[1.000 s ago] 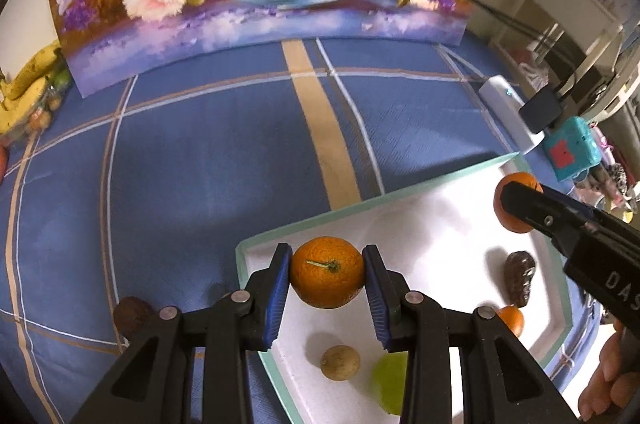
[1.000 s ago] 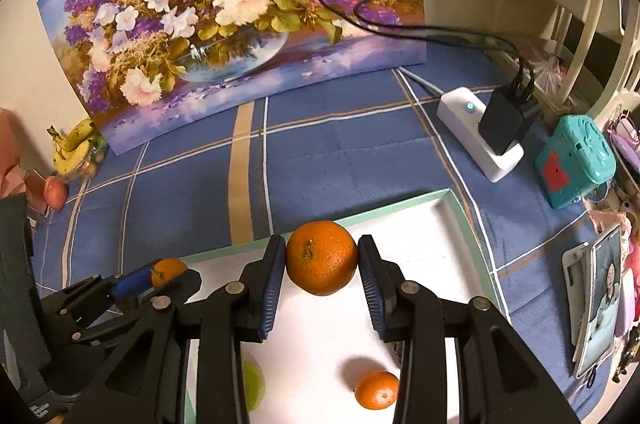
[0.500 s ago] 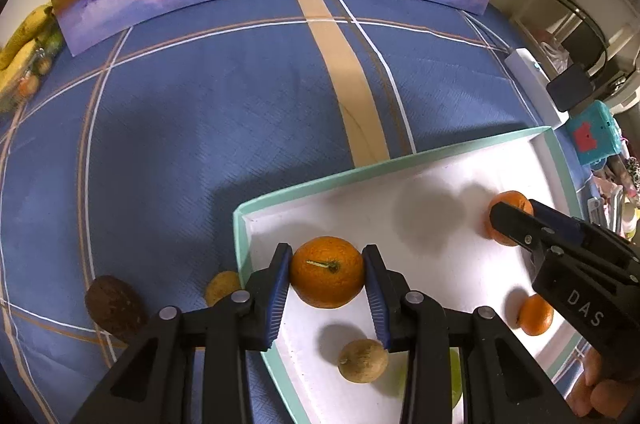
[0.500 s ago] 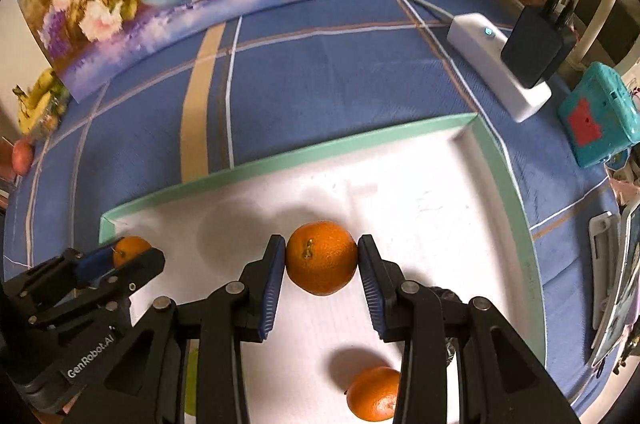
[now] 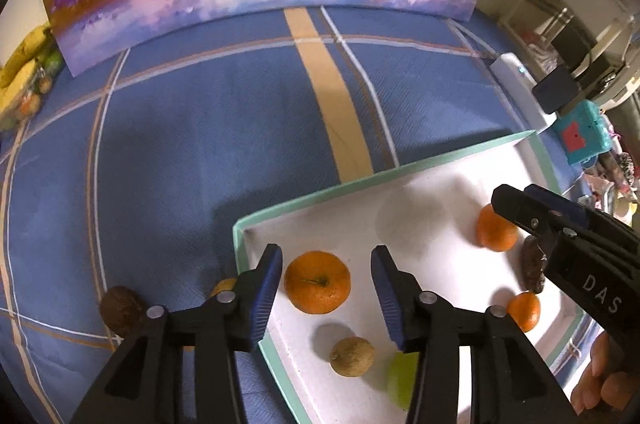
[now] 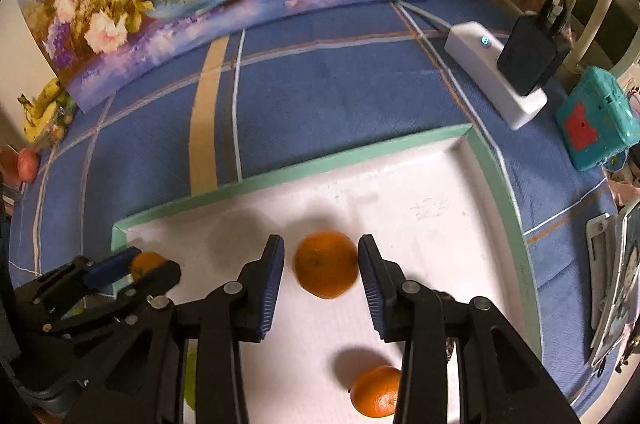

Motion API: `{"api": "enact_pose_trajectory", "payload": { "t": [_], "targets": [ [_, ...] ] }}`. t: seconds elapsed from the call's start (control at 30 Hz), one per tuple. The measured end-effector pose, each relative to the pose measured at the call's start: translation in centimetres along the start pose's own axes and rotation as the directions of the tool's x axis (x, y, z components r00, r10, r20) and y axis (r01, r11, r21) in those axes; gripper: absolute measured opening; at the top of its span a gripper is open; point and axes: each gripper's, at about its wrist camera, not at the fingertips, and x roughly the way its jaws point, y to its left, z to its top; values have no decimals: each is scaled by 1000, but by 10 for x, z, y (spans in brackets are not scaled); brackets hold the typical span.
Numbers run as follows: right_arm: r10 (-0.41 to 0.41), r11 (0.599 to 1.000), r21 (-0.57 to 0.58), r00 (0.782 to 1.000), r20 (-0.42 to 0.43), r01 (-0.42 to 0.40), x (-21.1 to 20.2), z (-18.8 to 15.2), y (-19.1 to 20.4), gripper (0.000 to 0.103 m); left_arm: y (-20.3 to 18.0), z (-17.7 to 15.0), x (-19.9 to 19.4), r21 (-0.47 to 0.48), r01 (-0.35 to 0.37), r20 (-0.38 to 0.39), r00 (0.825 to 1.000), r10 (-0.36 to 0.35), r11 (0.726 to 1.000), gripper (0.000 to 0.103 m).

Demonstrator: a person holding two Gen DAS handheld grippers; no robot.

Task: Organize fruits
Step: 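Carry the orange and mandarin over the white tray and open both tools, then lift both open tools out of the tray toward the pear and dates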

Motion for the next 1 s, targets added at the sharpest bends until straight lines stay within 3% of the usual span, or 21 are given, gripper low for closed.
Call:
{"api": "enact_pose_trajectory", "payload": {
  "t": [0.17, 0.23, 0.3, 0.33, 0.4, 0.57, 0.6, 0.67, 1.0],
  "targets": [
    [16, 1000, -6, 999, 45, -16, -17, 6, 2, 39, 12, 5, -19, -34, 11, 53, 999, -9, 999, 50],
    [13, 1000, -13, 998, 56, -12, -23, 7, 4, 39, 20, 7, -27, -58, -3, 74, 997, 7, 998, 67],
    [7, 1000, -19, 998, 63, -6, -27, 7, 6, 41, 32, 10, -33, -95, -24, 96, 995, 33, 995, 75],
    [2, 1000, -22, 998, 67, 0, -28, 6, 7, 45, 39, 11, -36, -112, -33, 101, 994, 45, 993, 77],
    [-7, 999, -32, 997, 75, 9, -28, 7, 10, 67, 56, 12, -41, -152, -57, 112, 991, 74, 987, 83],
    [-27, 998, -51, 995, 93, 32, -26, 7, 18, 70, 87, 11, -48, -233, -126, 123, 980, 158, 964, 100],
    [-26, 998, -53, 995, 95, 31, -25, 7, 19, 76, 94, 10, -49, -251, -135, 123, 978, 170, 959, 103],
    [-22, 998, -64, 995, 94, 28, -22, 7, 23, 88, 106, 9, -50, -284, -148, 121, 975, 189, 947, 103],
    [-30, 993, -109, 995, 96, 41, -12, 3, 41, 94, 132, 1, -52, -342, -189, 93, 968, 233, 921, 103]
  ]
}}
